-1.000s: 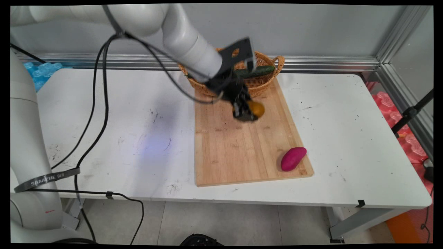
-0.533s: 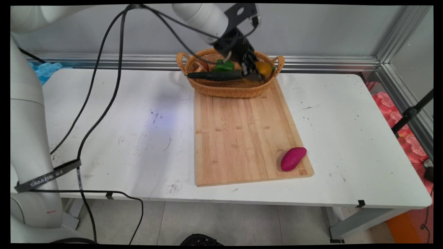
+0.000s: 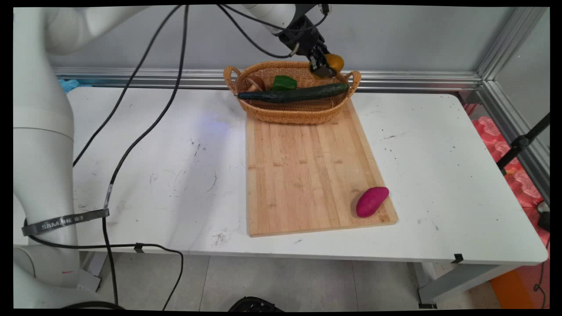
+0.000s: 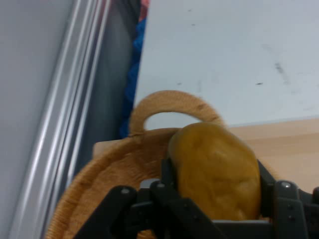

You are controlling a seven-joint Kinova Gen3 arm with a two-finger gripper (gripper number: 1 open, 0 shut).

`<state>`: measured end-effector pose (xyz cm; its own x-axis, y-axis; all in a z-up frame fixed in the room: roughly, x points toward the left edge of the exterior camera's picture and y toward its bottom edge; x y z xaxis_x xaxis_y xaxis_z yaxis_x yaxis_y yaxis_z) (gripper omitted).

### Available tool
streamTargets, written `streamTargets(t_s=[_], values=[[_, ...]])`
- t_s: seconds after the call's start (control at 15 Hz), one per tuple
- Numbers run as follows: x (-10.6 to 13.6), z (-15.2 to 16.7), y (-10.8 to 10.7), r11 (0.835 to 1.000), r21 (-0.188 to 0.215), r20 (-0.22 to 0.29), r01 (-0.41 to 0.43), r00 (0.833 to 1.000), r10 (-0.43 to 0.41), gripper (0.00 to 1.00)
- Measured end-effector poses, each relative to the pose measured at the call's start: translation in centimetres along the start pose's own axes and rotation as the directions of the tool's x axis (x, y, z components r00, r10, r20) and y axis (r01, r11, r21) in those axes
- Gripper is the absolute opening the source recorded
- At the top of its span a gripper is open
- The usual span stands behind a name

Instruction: Place the picked object in the vegetable basket

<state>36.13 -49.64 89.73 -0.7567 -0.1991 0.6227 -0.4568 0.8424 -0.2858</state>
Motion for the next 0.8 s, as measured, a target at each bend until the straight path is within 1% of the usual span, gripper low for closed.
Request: streamTargets(t_s=[0.2, 0.33, 0.53, 0.8], values=[[-0.7, 2.0, -2.5, 1.000, 0.008, 0.002, -0.007, 1.000, 0.007, 0.00], [-1.4, 3.0, -3.7, 1.000, 0.009, 0.009, -0.009, 1.000, 0.009, 0.00], [-2.6, 4.3, -5.0, 1.000, 0.004, 0.022, -0.009, 1.000, 0.009, 0.00], [-4.1, 5.8, -6.1, 1.000, -0.004, 0.035, -0.002, 0.999, 0.002, 0.00]])
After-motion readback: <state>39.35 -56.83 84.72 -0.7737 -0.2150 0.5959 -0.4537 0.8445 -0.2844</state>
